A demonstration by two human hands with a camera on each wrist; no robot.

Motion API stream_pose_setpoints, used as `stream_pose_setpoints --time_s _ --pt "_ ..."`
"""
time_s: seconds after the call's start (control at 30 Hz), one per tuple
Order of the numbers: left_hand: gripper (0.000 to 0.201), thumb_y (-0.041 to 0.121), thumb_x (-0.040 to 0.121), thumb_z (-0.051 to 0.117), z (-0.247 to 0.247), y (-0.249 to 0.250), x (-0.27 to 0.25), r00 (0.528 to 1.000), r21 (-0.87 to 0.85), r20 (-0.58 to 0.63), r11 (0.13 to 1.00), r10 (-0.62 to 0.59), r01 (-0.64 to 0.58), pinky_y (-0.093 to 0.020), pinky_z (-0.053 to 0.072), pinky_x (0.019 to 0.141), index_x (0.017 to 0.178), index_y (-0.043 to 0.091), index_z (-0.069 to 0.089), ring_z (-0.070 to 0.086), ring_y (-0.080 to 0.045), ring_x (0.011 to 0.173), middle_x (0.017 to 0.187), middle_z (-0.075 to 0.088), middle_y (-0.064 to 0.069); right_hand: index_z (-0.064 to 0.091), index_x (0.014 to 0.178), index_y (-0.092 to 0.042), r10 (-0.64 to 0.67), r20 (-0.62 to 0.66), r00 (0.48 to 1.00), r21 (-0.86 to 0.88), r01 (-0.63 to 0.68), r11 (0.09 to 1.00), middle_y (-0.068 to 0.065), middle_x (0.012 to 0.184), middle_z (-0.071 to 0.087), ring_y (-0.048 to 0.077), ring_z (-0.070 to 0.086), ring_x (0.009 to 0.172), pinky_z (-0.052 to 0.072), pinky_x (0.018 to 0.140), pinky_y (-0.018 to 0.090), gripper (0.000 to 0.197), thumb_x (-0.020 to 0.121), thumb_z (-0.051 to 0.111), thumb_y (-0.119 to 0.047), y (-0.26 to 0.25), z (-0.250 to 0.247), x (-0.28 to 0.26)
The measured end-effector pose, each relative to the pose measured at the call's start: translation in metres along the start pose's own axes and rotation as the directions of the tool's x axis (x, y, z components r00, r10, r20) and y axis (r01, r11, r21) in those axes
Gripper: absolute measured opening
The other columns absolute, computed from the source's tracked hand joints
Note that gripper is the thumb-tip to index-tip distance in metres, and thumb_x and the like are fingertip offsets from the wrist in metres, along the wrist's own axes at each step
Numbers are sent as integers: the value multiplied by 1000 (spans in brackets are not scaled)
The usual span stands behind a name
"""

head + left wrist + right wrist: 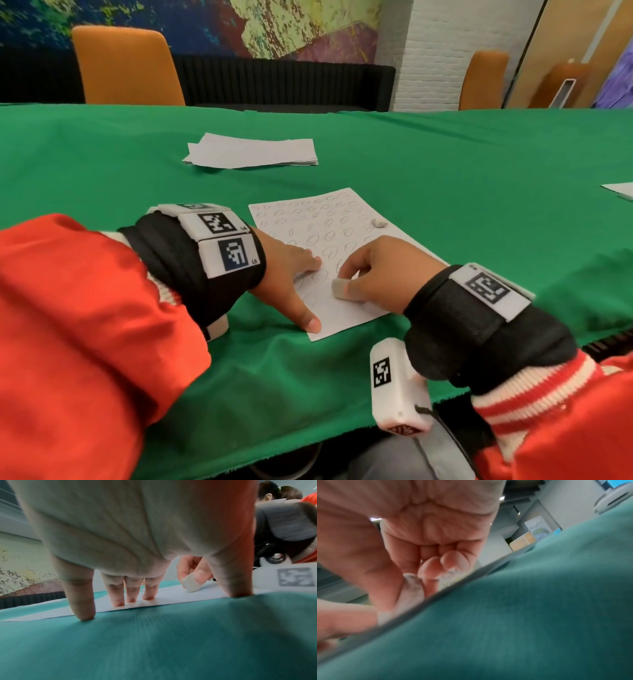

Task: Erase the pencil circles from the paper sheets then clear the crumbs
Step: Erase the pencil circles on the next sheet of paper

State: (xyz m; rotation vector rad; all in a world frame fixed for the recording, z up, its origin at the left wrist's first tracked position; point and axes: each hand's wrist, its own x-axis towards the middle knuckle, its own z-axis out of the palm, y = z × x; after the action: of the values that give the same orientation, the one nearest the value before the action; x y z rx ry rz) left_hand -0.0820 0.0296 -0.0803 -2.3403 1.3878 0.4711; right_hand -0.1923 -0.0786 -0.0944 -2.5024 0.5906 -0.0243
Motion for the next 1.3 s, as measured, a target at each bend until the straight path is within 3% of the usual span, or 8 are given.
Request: stream_pose_setpoints --time_s 0.23,0.4,0.57,0.73,0.83,1.07,1.23,1.3 --pt "98 67 77 56 1 -1 0 1000 -2 17 1000 -16 16 -38 18 117 152 23 11 19 -16 143 158 13 4 70 84 -28 24 -42 999 4 -24 1000 -14 62 55 -1 47 58 35 54 13 6 82 68 -33 3 -3 0" --pt "99 68 76 56 2 -1 0 999 -7 24 1000 -26 27 -37 18 117 152 25 9 18 -14 143 158 12 7 70 76 -31 -1 45 999 53 -2 999 -12 59 59 5 53 61 48 69 21 4 78 71 -27 3 0 -3" --pt "97 67 76 57 2 0 1 999 -13 15 999 -30 30 -37 20 116 151 25 12 21 -14 142 157 16 7 73 84 -27 20 -60 998 38 -17 999 -14 58 56 0 49 58 41 59 15 7 80 69 -32 8 -3 -1" --pt "100 68 75 57 2 -2 1 999 -18 26 999 -34 34 -38 20 116 152 26 9 21 -15 143 157 15 7 72 73 -34 -5 75 997 48 1 999 -18 47 56 2 51 60 43 63 19 8 76 72 -27 9 -6 -7" --pt "99 68 76 57 1 -1 0 999 -11 25 999 -35 36 -38 20 116 152 26 9 20 -15 143 158 13 7 73 76 -31 17 -8 1000 65 -17 998 -18 47 55 0 50 56 41 59 17 3 76 73 -34 14 -7 -4" --pt "100 68 76 57 2 -2 1 999 -15 29 999 -32 32 -38 20 116 152 25 9 20 -15 143 158 13 7 75 78 -33 -2 72 997 73 -3 997 -14 64 65 3 55 68 47 74 21 4 75 73 -32 16 -7 -8" --pt "99 68 76 57 1 -2 1 999 -19 30 999 -31 32 -38 19 117 151 26 8 19 -15 143 158 12 8 75 81 -30 2 -4 1000 88 -1 996 -15 65 66 4 57 68 46 68 19 7 76 71 -33 17 -7 -10" --pt "101 69 74 58 2 -4 3 999 -24 38 999 -31 32 -38 20 116 151 26 8 19 -14 143 158 12 8 75 82 -33 -14 61 998 70 10 997 -12 78 72 7 62 79 49 79 22 8 75 72 -32 14 -7 -12"
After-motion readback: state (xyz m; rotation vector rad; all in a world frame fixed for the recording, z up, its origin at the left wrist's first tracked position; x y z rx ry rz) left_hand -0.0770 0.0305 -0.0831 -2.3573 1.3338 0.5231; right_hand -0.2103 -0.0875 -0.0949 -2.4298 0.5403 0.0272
